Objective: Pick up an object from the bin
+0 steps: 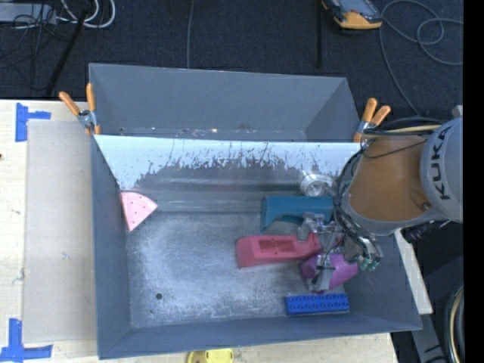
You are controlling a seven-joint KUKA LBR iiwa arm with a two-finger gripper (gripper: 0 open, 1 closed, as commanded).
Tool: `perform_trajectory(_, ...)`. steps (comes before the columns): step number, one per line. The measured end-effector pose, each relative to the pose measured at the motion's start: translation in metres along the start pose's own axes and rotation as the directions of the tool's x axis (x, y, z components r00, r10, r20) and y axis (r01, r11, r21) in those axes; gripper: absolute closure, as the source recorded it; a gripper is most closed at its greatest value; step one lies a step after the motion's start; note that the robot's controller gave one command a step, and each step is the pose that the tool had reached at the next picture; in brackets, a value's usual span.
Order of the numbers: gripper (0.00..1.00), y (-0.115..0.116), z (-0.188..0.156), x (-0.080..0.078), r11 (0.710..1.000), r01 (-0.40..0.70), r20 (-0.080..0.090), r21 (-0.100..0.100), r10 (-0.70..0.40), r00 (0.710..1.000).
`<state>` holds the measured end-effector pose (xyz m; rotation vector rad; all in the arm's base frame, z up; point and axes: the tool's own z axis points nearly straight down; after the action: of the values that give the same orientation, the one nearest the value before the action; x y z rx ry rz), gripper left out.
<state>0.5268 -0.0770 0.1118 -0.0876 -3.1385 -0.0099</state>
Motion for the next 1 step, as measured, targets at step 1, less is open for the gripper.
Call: perform_trajectory(1, 0.00, -0.0161, -0.0211, -0.0033, 1.000, 0.015, 0.000, 0.007, -0.015, 1.000)
